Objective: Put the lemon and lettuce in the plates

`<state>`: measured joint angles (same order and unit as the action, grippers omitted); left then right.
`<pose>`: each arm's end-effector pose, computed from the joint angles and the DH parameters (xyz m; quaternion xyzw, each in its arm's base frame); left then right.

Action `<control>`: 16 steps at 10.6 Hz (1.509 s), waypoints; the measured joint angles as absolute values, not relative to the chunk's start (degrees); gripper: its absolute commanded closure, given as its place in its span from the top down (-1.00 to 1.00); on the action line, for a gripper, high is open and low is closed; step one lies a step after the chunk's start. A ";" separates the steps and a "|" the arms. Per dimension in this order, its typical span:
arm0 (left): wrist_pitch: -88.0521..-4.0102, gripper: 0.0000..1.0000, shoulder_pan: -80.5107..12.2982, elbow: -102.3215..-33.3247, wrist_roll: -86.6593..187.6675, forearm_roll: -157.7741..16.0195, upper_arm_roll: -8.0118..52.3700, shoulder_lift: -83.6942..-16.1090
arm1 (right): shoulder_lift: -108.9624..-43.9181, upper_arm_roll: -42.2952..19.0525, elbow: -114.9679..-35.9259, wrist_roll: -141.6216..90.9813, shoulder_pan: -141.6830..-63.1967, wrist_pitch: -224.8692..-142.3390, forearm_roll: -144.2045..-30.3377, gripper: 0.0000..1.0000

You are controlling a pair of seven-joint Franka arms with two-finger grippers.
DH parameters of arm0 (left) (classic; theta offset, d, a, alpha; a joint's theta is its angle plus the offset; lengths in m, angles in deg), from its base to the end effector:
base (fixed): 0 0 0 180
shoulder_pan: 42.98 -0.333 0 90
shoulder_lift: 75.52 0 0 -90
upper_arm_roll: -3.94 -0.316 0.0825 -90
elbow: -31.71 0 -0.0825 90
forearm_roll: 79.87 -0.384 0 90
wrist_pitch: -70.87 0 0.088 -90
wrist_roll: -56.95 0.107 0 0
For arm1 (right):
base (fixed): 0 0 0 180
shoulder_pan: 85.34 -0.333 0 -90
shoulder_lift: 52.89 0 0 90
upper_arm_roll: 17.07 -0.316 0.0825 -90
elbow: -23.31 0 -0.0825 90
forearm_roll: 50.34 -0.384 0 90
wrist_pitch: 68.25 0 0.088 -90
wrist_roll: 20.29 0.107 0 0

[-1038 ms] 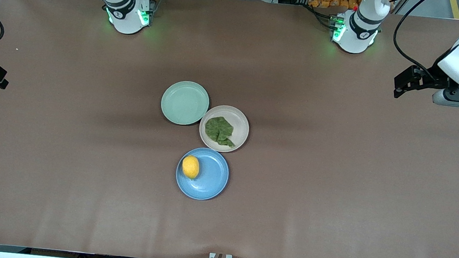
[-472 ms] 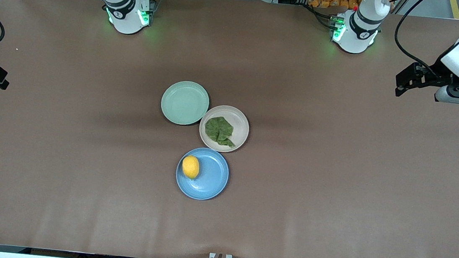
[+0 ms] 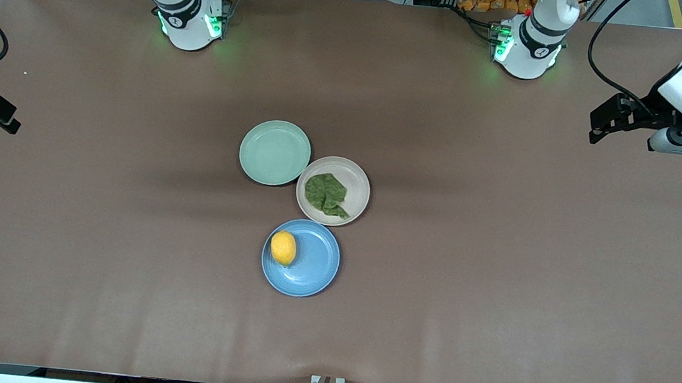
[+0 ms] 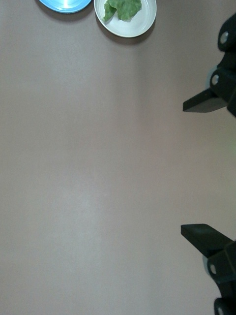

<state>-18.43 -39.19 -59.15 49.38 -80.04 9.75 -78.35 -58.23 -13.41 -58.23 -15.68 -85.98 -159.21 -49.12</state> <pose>0.5304 -0.0909 0.6432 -0.9998 0.0176 -0.0114 0.0023 0.5850 -0.0311 0.6429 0.9971 -0.0664 0.0359 0.0131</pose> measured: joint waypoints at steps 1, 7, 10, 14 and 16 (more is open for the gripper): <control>-18.43 1.00 -39.19 -59.15 49.38 -80.04 9.75 -78.31 | -58.23 -13.40 -58.23 -15.68 -85.97 -159.18 -49.17 1.00; -18.42 1.00 -39.19 -59.13 49.38 -80.04 9.71 -78.30 | -58.23 -13.42 -58.41 -15.68 -85.97 -156.31 -51.34 1.00; -18.42 1.00 -39.19 -59.13 49.38 -80.04 9.71 -78.30 | -58.23 -13.46 -58.41 -17.71 -85.97 -154.40 -51.37 1.00; -18.42 1.00 -39.19 -59.13 49.38 -80.04 9.70 -78.30 | -58.23 -13.49 -58.41 -18.38 -85.97 -153.53 -51.38 1.00; -18.42 1.00 -39.19 -59.02 49.38 -80.04 9.70 -78.29 | -58.23 -13.49 -58.41 -18.37 -85.97 -153.30 -51.39 1.00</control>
<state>-18.42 -39.19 -59.02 49.38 -80.04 9.70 -78.29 -58.23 -13.49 -58.41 -18.37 -85.97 -153.30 -51.39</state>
